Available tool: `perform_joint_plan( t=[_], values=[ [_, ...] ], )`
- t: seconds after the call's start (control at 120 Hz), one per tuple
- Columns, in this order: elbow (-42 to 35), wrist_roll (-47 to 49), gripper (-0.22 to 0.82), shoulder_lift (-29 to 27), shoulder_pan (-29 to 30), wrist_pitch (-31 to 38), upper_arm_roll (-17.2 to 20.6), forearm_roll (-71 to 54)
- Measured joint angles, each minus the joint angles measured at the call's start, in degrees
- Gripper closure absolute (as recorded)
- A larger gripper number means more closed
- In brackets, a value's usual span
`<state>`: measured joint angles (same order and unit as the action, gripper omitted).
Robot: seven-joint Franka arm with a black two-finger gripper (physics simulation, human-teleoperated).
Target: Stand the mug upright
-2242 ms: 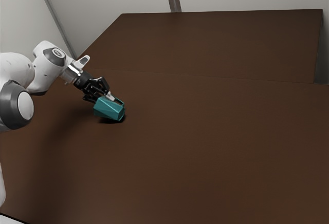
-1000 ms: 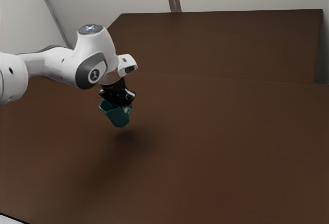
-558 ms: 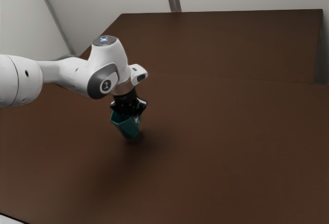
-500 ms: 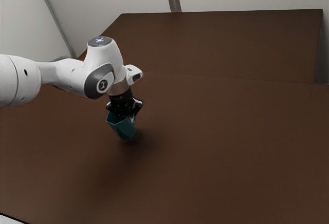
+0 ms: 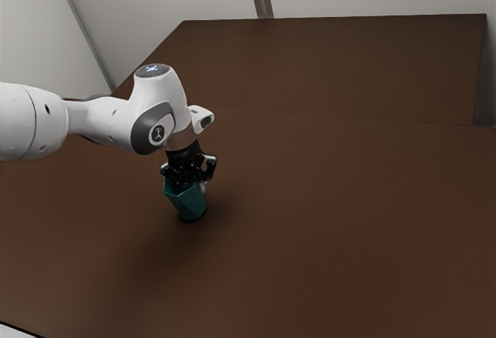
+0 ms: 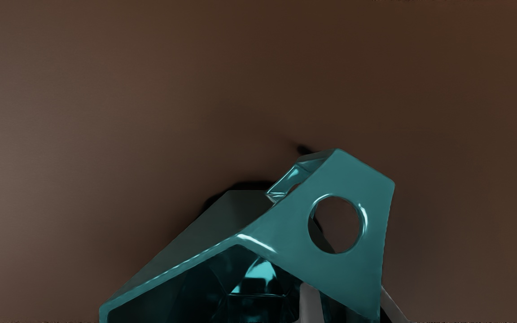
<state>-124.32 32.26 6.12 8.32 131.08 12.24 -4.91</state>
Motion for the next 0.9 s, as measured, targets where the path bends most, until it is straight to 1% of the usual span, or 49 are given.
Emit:
perform_joint_plan(
  t=[0.075,0.142,0.217,0.308,0.433,0.6,0.742,0.9],
  values=[
    [0.02,0.36,0.40,-1.04,0.04,-0.38,0.18,0.04],
    [0.09,0.62,0.29,-2.42,0.16,-0.78,0.76,0.02],
    [0.26,0.83,0.20,-4.08,0.02,-1.40,1.33,0.01],
    [0.57,1.04,0.13,-6.23,-0.36,-2.51,1.75,0.00],
    [2.48,1.04,0.07,-9.12,-0.81,-5.48,2.23,-0.26],
    [7.87,-1.08,0.03,-10.47,-0.30,-10.91,2.47,-0.53],
    [13.74,-3.96,0.02,-10.85,-0.08,-16.43,2.26,-0.89],
    [19.94,-7.44,0.01,-10.05,-0.13,-21.51,0.98,-1.28]
  ],
)
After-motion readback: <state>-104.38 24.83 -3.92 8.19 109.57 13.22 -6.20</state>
